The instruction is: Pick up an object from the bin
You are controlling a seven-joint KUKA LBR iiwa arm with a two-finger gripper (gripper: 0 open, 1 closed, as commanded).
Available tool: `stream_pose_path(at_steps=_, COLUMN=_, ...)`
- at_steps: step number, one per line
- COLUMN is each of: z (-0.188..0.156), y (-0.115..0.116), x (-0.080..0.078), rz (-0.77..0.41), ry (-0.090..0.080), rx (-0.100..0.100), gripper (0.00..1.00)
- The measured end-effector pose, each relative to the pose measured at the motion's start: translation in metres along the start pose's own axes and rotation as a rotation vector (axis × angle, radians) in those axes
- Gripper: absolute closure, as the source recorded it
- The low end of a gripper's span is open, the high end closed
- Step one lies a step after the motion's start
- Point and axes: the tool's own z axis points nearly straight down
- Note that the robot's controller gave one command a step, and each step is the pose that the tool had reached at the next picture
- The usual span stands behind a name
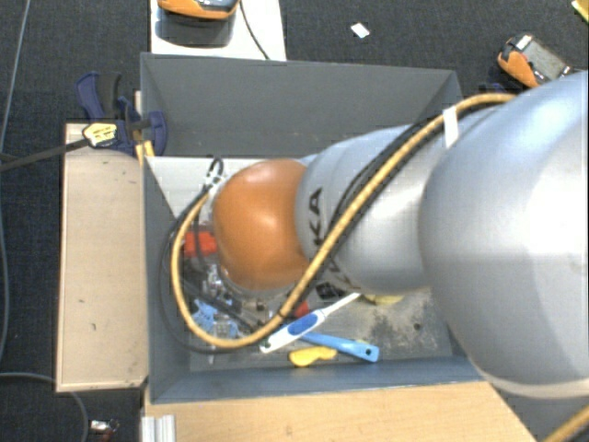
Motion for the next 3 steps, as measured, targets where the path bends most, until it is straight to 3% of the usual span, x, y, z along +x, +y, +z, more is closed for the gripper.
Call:
stream_pose_path(at_steps=1, z=-0.004, y=-0.001, x=-0.002, rz=0.007, ry=-0.007, rx=-0.002, gripper=0.00)
stream_pose_path(at_steps=2, z=0.064, y=-0.016, x=-0.064, rz=0.337, ry=-0.005, rx=-0.002, gripper=0.00)
stream_pose_path(at_steps=3, z=0.062, y=-0.015, x=-0.057, rz=0.341, ry=-0.009, rx=-0.006, gripper=0.00)
